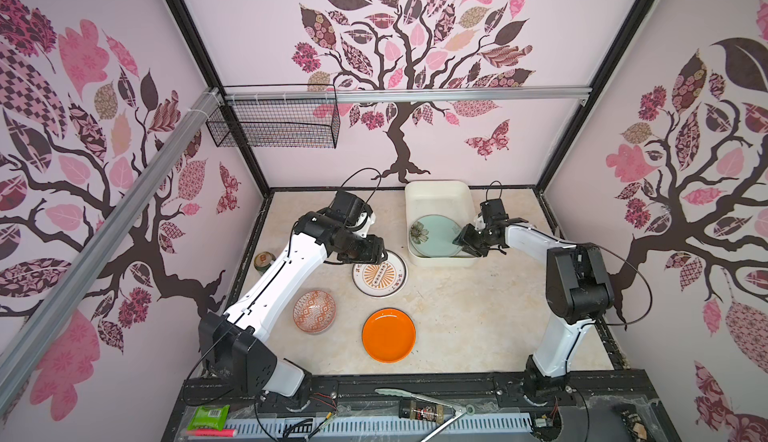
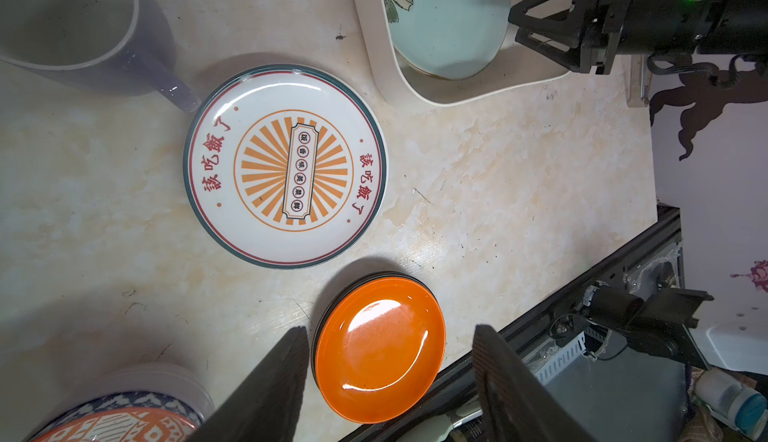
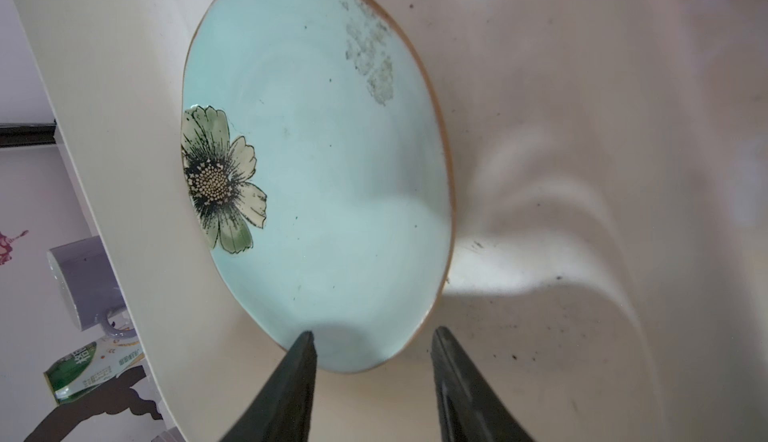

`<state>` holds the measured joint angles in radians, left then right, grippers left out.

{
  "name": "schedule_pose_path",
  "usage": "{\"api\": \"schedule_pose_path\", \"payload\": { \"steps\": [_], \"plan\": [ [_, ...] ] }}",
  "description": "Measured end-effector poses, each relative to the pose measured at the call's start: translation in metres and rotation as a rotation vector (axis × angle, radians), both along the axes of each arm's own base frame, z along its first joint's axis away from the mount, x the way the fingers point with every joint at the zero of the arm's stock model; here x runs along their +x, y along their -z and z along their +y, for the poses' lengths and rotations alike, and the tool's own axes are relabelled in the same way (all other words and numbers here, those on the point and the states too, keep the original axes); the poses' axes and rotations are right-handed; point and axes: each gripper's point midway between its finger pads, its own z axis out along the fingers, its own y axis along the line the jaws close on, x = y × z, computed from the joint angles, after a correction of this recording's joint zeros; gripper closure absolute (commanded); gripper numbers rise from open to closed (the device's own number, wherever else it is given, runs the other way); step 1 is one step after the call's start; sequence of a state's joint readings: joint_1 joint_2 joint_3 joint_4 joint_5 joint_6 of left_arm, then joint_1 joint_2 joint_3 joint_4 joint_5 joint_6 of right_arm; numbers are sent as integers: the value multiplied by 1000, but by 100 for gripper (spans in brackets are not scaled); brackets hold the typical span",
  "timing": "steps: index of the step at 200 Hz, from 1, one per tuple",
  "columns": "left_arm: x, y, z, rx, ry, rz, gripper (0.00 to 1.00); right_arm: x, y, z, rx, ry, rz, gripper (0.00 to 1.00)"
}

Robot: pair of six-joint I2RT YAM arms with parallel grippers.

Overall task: Place the mixed dishes into the plastic bin
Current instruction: 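Open the right gripper to release the plate while the left arm moves on, then bring both grippers to the rim of the white sunburst plate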

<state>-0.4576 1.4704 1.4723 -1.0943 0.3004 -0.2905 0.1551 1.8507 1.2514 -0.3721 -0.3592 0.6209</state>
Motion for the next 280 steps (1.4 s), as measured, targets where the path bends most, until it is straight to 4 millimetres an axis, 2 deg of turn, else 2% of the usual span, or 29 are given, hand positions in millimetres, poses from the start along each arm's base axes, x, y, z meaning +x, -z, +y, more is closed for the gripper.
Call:
{"api": "schedule_pose_path", "payload": {
  "steps": [35,75,99,118,139,161,177,187,211,232,260,280],
  "plan": [
    [-2,0,1,-2,-1,-1,32,-9,-25,-10,-55,7,-25,46],
    [-8,2,6,6,-9,-3,32,-8,-87,-16,-72,21,-145,46],
    [-22,9,16,22,-26,5,31,-21,-117,-11,-65,5,-200,47],
    [-36,19,25,34,-45,22,31,-42,-126,9,-59,-43,-220,48],
    [-48,35,33,54,-71,60,31,-80,-113,50,-35,-140,-189,50],
    [-51,54,38,84,-98,95,33,-126,-80,92,-18,-245,-106,53],
    [-49,63,42,113,-114,104,34,-152,-59,110,-15,-291,-53,54],
    [-44,68,45,131,-126,102,34,-161,-52,118,-13,-307,-35,55],
    [-31,79,52,163,-164,109,37,-159,-46,136,11,-316,-44,58],
    [-16,89,63,170,-223,125,46,-150,-34,147,9,-321,-34,59],
    [3,104,79,178,-295,150,47,-135,-19,162,-3,-335,-21,59],
    [8,118,81,192,-305,182,47,-128,-14,172,-4,-348,-26,59]
  ]
}}
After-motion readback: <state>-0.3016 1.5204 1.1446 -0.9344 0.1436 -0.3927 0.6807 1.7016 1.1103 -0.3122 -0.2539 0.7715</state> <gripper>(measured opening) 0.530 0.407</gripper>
